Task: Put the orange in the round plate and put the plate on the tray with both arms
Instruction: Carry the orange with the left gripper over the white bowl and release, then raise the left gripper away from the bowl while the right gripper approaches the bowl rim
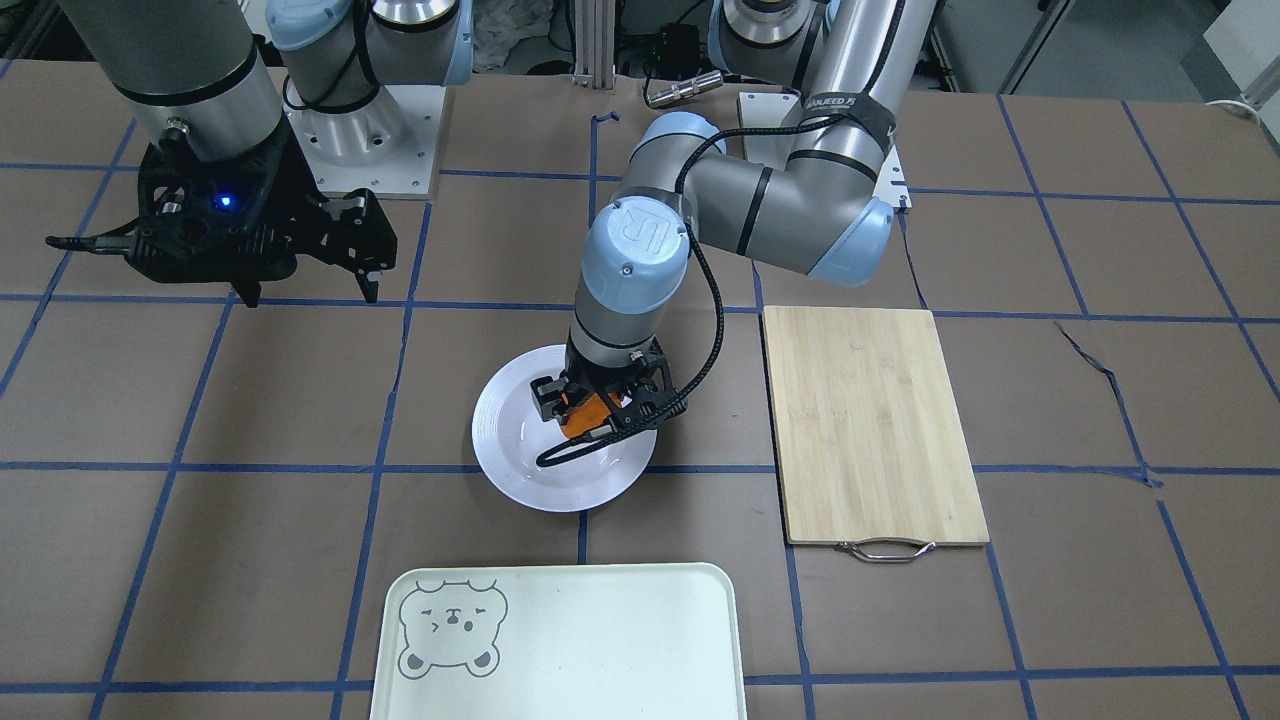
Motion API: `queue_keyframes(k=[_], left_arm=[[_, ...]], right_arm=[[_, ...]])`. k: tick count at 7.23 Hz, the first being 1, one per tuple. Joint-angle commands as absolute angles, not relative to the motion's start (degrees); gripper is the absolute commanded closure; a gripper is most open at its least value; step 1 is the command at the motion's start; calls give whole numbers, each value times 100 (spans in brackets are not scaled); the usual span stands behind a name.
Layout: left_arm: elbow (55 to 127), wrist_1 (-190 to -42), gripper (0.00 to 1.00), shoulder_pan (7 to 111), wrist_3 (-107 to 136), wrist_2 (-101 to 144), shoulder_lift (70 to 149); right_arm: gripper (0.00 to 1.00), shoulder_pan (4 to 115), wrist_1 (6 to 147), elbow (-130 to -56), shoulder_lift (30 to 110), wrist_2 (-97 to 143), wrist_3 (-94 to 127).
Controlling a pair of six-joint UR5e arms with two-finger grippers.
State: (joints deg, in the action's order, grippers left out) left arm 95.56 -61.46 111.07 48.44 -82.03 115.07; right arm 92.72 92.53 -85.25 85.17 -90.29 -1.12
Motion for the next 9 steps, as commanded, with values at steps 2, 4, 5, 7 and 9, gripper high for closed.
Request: queue_keyframes(k=[2, 4, 5, 7, 9], left_arm=[[9554, -6100, 7, 11232, 5071, -8174, 11759], [9484, -6021, 0, 11224, 4766, -8209, 11664], [9231, -6108, 0, 11171, 4381, -8218, 11419], [8416, -7795, 0, 10935, 3452, -8253, 10840], [7781, -9232, 0, 10592, 2054, -8306, 10260]], right_arm=[[0, 9290, 9298, -8534, 8517, -9157, -123], [0, 9220, 9464, -8604, 8490, -9053, -106], [0, 9159, 9796, -8604, 8447, -9018, -97], [0, 8922, 9958, -8822, 8420, -8206, -79], [0, 8789, 11354, -9846, 8106, -7264, -45]])
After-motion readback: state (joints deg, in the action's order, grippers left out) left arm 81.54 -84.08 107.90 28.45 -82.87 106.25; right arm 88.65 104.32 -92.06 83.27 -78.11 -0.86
